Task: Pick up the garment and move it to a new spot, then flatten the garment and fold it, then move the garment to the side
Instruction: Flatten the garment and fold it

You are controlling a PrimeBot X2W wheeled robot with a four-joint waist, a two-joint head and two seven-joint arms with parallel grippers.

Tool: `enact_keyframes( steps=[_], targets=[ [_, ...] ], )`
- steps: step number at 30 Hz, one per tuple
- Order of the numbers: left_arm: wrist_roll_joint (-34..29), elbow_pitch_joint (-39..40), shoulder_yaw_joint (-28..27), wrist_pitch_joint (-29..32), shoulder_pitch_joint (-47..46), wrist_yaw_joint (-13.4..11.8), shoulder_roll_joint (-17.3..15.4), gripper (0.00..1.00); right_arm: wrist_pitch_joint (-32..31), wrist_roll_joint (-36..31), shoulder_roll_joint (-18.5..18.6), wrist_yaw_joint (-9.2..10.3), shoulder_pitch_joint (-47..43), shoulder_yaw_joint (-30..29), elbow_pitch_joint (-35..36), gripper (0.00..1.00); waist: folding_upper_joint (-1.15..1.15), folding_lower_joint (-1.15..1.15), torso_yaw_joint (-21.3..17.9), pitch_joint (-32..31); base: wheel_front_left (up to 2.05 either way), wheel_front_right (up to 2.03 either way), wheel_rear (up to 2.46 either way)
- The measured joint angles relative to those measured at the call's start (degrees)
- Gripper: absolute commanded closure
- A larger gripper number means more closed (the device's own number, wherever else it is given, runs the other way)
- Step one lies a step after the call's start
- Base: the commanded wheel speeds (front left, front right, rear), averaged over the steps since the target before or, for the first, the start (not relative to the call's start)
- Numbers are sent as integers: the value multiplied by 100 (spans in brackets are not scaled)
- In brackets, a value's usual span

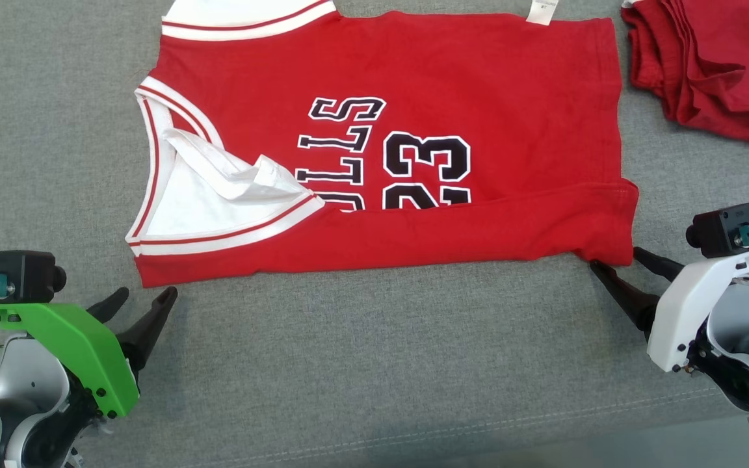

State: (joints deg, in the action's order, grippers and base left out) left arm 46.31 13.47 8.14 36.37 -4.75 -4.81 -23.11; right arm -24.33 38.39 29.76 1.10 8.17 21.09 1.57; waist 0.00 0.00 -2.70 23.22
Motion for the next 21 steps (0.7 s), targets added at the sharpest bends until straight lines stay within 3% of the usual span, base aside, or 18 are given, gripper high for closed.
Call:
enact_keyframes(
  steps=[21],
  targets=[
    [-123, -336, 144, 65, -77, -1, -81, 0, -24, -2, -9, -1, 69, 12, 91, 0, 0, 0, -71, 104, 0, 0, 0]
  ],
)
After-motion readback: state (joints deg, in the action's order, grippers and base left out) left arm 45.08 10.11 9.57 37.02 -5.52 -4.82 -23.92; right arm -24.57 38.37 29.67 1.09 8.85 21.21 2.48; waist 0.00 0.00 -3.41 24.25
